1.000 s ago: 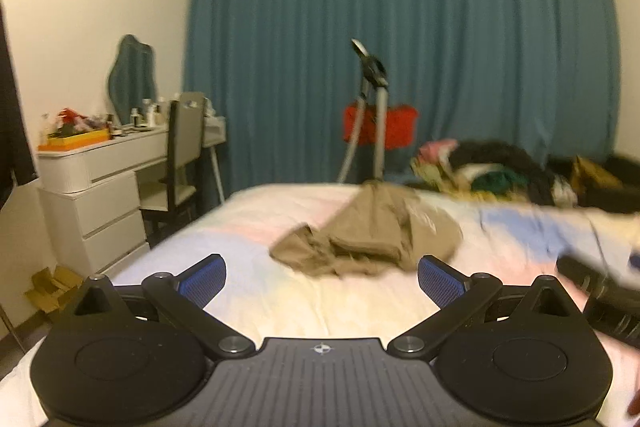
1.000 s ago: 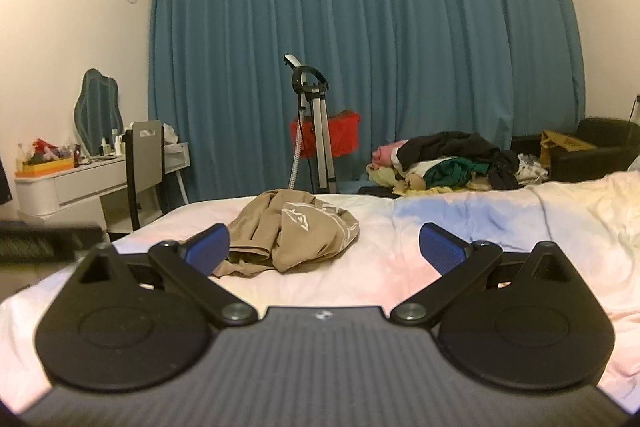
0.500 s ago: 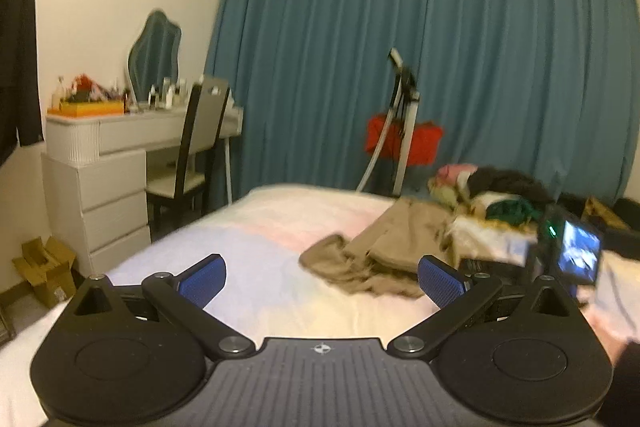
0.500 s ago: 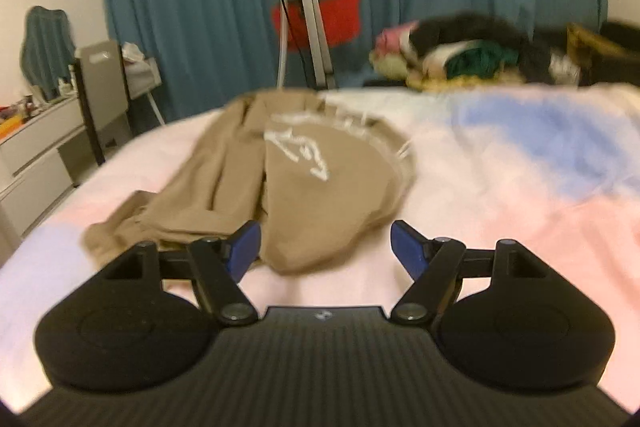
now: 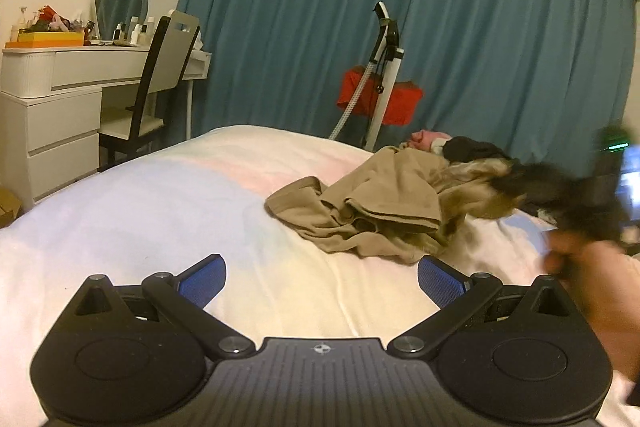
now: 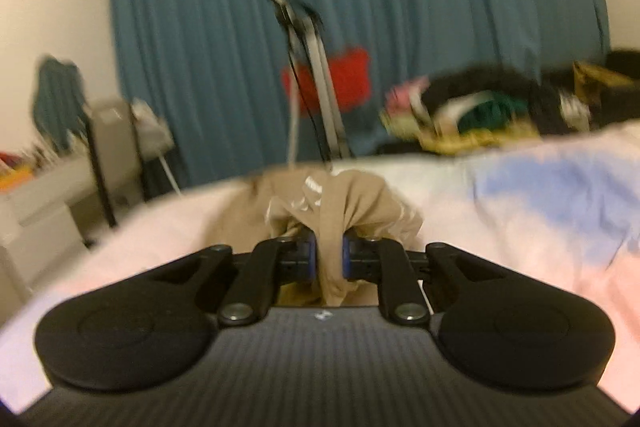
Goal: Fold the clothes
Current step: 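Grasp the beige shirt with the right gripper and lift it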
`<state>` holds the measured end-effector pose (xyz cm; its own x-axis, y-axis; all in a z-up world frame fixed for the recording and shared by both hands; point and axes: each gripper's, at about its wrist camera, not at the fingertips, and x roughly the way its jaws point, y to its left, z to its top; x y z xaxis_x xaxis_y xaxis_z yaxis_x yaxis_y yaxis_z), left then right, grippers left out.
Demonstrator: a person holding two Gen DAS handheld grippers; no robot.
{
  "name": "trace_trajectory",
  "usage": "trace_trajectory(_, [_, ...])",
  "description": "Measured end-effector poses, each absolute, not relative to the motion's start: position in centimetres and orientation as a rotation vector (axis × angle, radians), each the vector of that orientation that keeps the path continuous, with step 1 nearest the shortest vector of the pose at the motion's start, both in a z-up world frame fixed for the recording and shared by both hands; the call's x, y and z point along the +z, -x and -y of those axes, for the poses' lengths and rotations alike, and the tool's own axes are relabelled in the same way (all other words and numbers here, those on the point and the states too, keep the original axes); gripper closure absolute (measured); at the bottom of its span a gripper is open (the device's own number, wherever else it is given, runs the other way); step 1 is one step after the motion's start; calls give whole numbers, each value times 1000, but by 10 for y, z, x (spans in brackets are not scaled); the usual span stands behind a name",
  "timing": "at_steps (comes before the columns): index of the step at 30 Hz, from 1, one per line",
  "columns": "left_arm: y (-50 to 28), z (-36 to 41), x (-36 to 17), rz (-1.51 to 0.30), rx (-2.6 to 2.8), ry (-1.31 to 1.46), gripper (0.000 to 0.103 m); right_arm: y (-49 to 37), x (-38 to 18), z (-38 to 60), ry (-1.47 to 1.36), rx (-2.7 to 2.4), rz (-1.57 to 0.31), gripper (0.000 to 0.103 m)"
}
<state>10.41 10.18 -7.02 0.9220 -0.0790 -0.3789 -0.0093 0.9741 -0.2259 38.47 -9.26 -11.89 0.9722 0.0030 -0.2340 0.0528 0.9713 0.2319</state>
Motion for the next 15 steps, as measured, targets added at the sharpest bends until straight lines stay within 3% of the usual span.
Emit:
trace_trajectory(10, [-64, -85, -40, -359, -232, 232, 0, -199, -7, 135, -194, 182, -33, 88])
trace_trajectory(15, [-37, -67, -31, -417, -324, 254, 0, -118, -11, 185, -274, 157, -65, 88])
